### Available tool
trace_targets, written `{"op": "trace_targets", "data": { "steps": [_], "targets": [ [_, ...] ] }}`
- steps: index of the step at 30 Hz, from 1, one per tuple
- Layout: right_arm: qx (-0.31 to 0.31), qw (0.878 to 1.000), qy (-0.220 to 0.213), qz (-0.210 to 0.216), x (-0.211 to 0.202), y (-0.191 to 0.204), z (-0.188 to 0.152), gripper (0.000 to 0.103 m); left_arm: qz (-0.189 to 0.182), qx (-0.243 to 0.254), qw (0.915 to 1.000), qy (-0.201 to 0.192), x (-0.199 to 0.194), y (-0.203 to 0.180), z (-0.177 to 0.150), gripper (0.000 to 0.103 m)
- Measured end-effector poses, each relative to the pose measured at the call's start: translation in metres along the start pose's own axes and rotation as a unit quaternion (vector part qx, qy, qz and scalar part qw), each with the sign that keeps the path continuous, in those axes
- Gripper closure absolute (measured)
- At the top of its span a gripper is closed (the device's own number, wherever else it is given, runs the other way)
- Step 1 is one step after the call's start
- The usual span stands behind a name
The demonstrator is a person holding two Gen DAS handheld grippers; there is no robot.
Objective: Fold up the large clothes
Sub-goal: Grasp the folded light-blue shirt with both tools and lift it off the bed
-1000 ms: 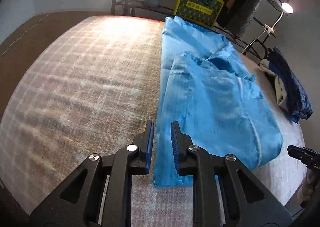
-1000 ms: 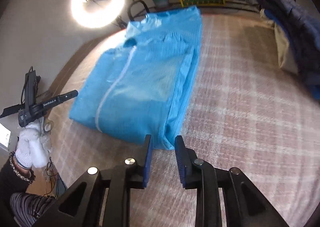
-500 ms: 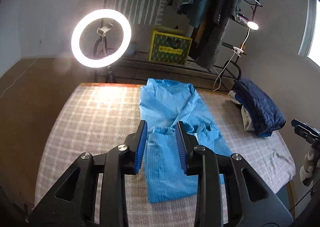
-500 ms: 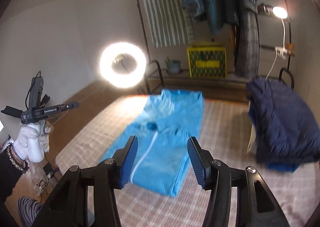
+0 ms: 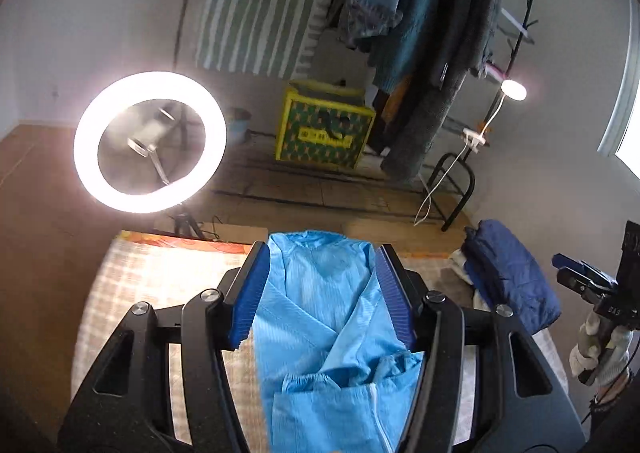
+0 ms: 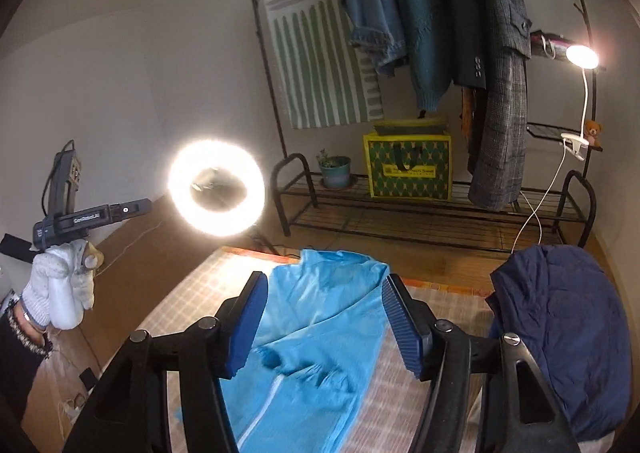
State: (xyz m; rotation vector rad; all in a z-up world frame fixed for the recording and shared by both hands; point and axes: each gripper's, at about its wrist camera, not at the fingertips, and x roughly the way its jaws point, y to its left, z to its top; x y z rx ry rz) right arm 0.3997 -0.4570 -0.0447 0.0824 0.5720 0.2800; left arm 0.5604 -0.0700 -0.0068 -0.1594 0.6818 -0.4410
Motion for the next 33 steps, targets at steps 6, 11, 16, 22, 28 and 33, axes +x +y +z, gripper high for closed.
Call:
{"op": "trace_targets", "data": {
  "steps": [6,11,16,22,28,33],
  "targets": [
    [0.040,0.997,0.069,0.003,0.149,-0.050,-0.040,0.041,-0.005,-0.023,0.9958,0.088,0.161,0.029,-0.038,0.047],
    [0.082,0.991,0.101,0.015,0.256,-0.088,-0.060,0.041,-0.005,-0.036,0.9916,0.124,0.256,0.058,-0.050,0.047],
    [0.100,0.986,0.131,0.023,0.329,-0.112,-0.067,0.040,-0.009,-0.072,0.9856,0.153,0.320,0.088,-0.044,0.047],
    [0.102,0.981,0.150,0.061,0.373,-0.121,-0.064,0.036,-0.027,-0.091,0.9806,0.172,0.360,0.104,-0.047,0.047],
    [0.075,0.981,0.163,0.077,0.386,-0.109,-0.060,0.058,-0.039,-0.069,0.9839,0.160,0.377,0.092,-0.051,0.053],
    [0.051,0.985,0.156,0.062,0.384,-0.097,-0.061,0.092,-0.032,-0.058,0.9872,0.145,0.380,0.084,-0.056,0.097]
  ]
}}
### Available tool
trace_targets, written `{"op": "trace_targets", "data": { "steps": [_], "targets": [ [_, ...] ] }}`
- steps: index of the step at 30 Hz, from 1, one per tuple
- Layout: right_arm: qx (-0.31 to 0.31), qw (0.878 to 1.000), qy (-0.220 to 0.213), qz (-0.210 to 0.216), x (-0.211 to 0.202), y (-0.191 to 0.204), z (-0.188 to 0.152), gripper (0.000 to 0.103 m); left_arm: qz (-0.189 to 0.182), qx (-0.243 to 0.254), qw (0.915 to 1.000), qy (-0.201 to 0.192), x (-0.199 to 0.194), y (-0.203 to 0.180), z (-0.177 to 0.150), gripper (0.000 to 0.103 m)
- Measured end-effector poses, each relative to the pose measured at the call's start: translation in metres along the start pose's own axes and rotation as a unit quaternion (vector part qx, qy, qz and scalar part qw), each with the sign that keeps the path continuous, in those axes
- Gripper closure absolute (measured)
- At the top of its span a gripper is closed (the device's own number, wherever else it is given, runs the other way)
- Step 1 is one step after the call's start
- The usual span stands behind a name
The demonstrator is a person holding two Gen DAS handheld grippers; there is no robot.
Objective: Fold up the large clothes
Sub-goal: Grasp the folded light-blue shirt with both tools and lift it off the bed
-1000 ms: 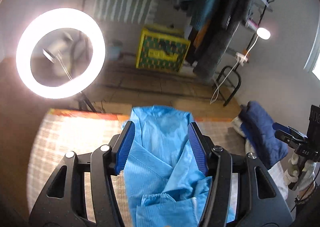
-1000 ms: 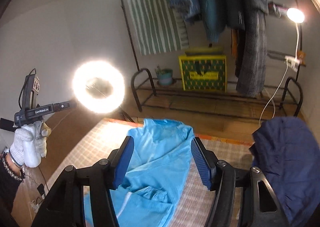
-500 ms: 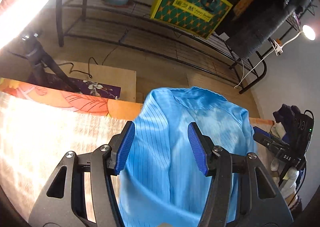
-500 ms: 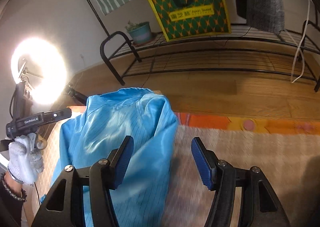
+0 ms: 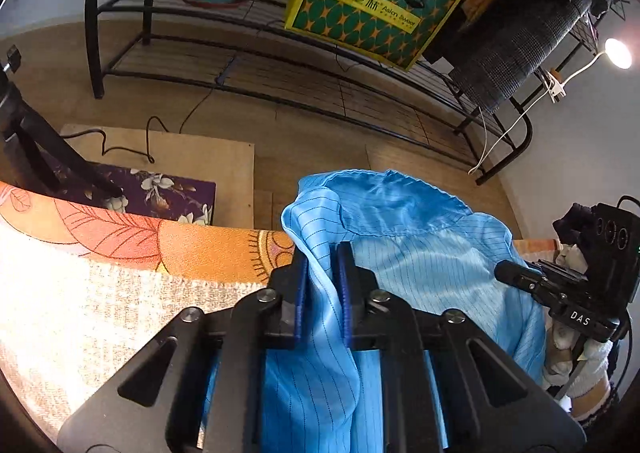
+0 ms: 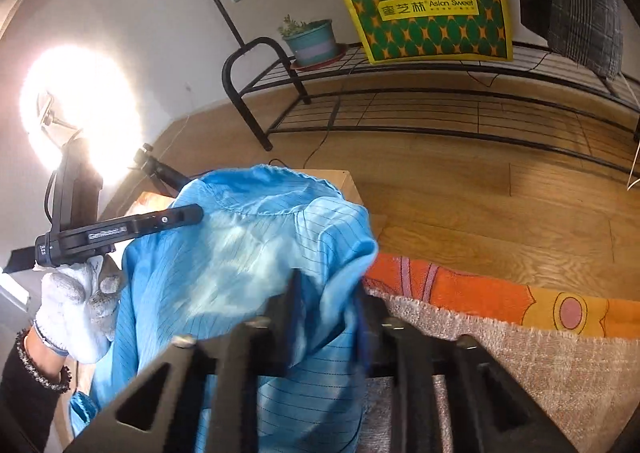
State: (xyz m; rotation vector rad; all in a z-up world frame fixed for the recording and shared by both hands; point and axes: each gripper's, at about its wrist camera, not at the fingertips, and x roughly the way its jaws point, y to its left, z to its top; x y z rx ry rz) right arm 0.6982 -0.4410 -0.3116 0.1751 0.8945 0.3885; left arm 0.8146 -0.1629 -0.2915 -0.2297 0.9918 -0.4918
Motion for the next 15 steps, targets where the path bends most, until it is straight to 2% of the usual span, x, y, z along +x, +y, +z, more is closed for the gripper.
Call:
{"op": "trace_targets", "data": {
  "steps": [4,10,15],
  "targets": [
    [-0.025,0.999,-0.029,-0.020,-0.015,0.017,0.001,0.097,-0.007,0.016,0.9992,-0.035,-0.022,-0.015,0.001,0.101],
    [-0.036,0.997,-0.063,-0.020,-0.056,0.040,0.000,0.099,-0.032,0.018,0.9966,-0.074,-0.072,-0.031,-0.001,0.102],
    [-0.045,0.995,-0.087,-0.016,-0.098,0.067,-0.008,0.100,-0.023,0.049,0.9939,-0.097,-0.120,-0.055,-0.019,0.102]
  ]
}}
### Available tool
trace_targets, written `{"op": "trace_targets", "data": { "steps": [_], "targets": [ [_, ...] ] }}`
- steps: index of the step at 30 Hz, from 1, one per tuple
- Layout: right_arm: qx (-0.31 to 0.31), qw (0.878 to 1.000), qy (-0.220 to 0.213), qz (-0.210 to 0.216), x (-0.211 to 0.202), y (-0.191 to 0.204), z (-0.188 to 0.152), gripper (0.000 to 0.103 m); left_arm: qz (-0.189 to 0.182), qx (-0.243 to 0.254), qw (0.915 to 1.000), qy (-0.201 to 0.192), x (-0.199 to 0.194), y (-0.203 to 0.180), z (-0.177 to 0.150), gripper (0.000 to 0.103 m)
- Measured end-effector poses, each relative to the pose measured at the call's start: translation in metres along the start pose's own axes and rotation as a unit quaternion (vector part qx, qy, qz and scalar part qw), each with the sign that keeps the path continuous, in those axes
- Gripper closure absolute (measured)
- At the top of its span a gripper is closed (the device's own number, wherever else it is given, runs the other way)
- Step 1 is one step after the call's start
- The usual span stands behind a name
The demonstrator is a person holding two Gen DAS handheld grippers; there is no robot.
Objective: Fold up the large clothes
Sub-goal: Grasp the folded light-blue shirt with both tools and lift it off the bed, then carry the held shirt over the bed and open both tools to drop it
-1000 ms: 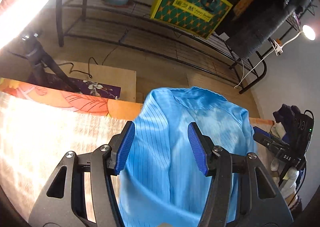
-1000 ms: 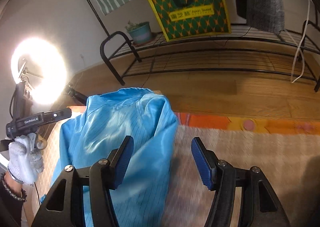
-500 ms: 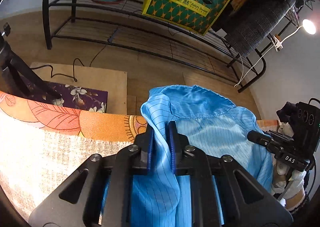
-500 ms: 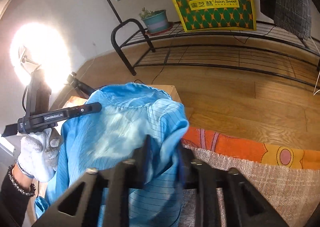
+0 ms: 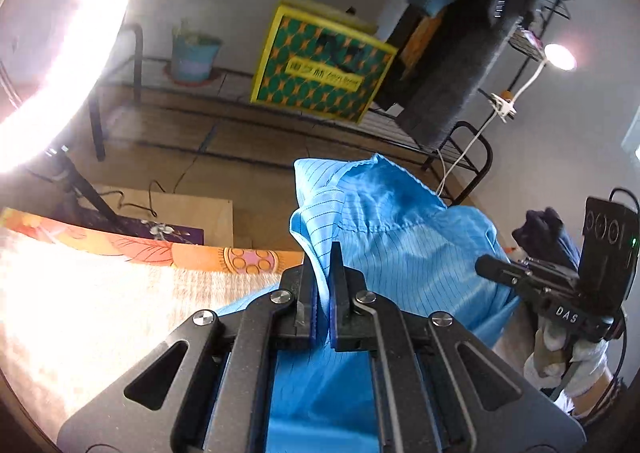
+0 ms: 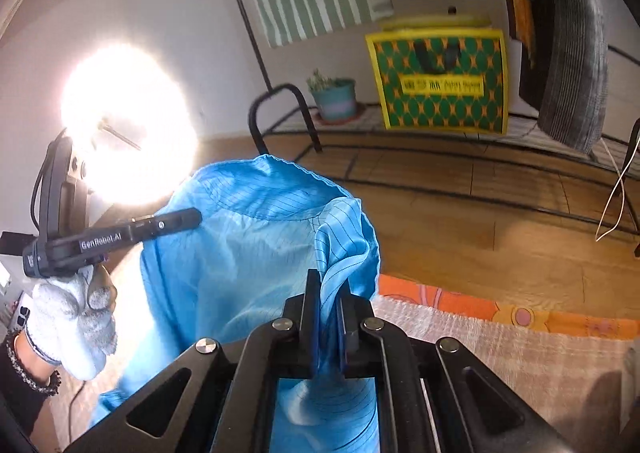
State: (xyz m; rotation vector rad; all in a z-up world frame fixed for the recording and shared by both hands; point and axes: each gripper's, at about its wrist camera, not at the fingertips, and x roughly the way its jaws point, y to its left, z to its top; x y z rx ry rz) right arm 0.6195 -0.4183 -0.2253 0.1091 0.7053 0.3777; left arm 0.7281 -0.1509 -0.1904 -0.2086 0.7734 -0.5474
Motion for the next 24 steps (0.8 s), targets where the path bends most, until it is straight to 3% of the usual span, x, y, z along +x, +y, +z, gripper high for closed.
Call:
{"op": "trace_targets", "data": {
  "steps": [9,24],
  "targets": [
    [-0.026,0.999,-0.022,-0.011,-0.078,0.063,-0.022,0.100,0.034,0.059,0.9969,-0.040,-0.102,-0.053,-0.034,0.102],
    [-0.044,0.999,-0.007,-0.009,-0.172,0.137,-0.097,0.100,0.028,0.079,0.9959,-0.035,-0.220,-0.089,-0.135,0.102]
  ]
}}
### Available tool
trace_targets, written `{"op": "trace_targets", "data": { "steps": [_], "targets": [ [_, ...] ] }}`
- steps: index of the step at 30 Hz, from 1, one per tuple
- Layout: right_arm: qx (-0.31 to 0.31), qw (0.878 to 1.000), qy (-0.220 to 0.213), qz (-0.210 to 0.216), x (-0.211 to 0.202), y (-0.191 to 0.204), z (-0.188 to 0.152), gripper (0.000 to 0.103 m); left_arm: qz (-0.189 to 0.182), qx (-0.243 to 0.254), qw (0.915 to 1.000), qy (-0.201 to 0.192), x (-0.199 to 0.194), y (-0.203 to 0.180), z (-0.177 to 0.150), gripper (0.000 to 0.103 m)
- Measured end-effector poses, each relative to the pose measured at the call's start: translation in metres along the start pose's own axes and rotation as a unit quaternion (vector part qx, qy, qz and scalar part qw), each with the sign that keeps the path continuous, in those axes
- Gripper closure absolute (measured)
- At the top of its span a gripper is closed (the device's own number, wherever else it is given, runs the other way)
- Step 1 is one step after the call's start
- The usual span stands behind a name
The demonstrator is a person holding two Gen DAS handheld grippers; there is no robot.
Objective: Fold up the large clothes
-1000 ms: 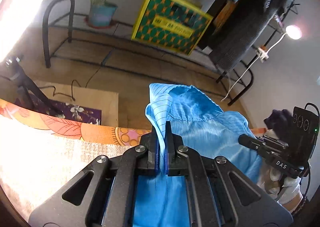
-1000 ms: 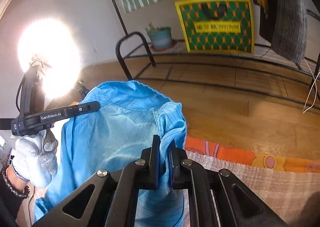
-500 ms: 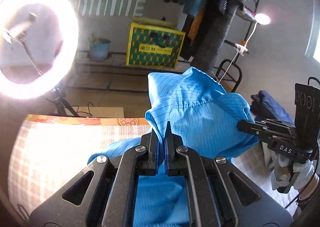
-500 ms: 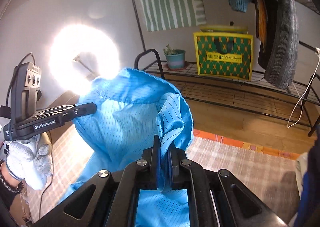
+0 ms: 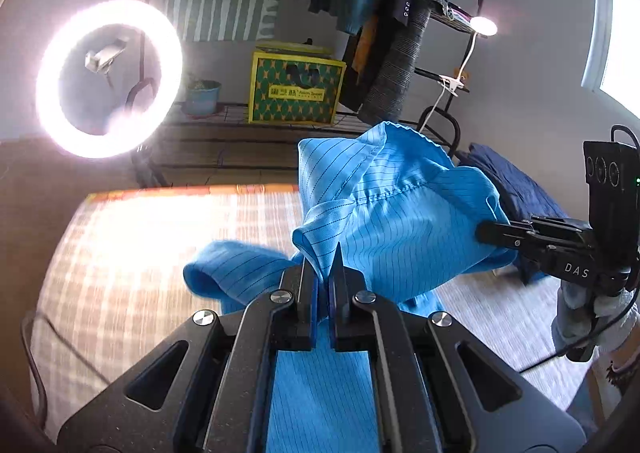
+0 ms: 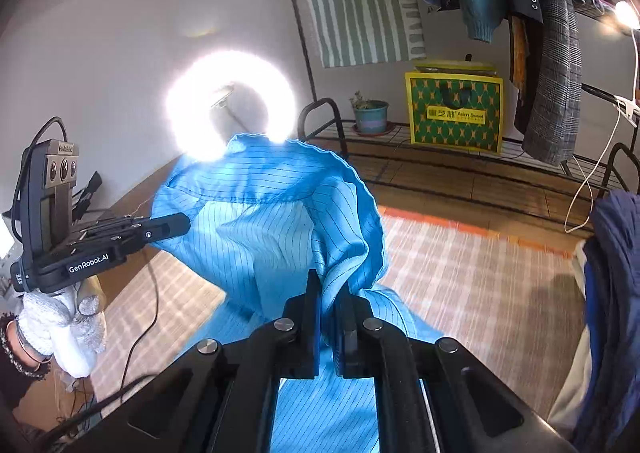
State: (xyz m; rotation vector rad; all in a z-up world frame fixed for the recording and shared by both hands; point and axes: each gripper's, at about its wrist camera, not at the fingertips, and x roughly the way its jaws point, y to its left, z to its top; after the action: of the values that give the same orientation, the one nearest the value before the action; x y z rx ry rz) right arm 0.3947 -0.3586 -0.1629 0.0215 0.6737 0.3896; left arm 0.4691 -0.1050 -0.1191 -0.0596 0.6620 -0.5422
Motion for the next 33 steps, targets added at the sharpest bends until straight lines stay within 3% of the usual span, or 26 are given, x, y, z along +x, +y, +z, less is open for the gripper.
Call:
{"op": "trace_targets", "data": {
  "steps": [5,11,13,15,17,21,26,33],
  "targets": [
    [-0.011,1.000,0.018,0.001,-0.017,0.022,-0.037,0.100,0.000,-0.014,0.9996,0.023,-0.021,-0.002,-0.046,0.102],
    [-0.020,0.998,0.059,-0.001,-0.022,0.040,-0.088,0.100,0.005,-0.006,0.9968,0.079,-0.029,-0.013,-0.110,0.102],
    [-0.050,0.996,0.074,-0.026,-0.023,0.050,-0.102,0.095,-0.001,0.001,0.9943,0.106,-0.028,-0.017,-0.124,0.102],
    [-0.063,0.994,0.084,-0.033,-0.030,0.057,-0.113,0.077,0.008,0.020,0.9922,0.123,-0.036,-0.025,-0.137,0.101],
    [-0.069,0.994,0.078,-0.035,-0.046,0.062,-0.119,0.074,0.004,0.028,0.9915,0.127,-0.050,-0.030,-0.143,0.098],
    [-0.044,0.998,0.045,-0.016,-0.097,0.065,-0.122,0.070,-0.011,0.023,0.9938,0.108,-0.094,-0.031,-0.148,0.087],
    [-0.027,1.000,-0.008,0.009,-0.165,0.074,-0.121,0.065,-0.015,0.016,0.9974,0.068,-0.160,-0.033,-0.141,0.086],
    [-0.027,0.997,-0.064,0.016,-0.255,0.104,-0.113,0.063,-0.018,0.002,0.9998,-0.003,-0.263,-0.047,-0.108,0.086]
  ]
}}
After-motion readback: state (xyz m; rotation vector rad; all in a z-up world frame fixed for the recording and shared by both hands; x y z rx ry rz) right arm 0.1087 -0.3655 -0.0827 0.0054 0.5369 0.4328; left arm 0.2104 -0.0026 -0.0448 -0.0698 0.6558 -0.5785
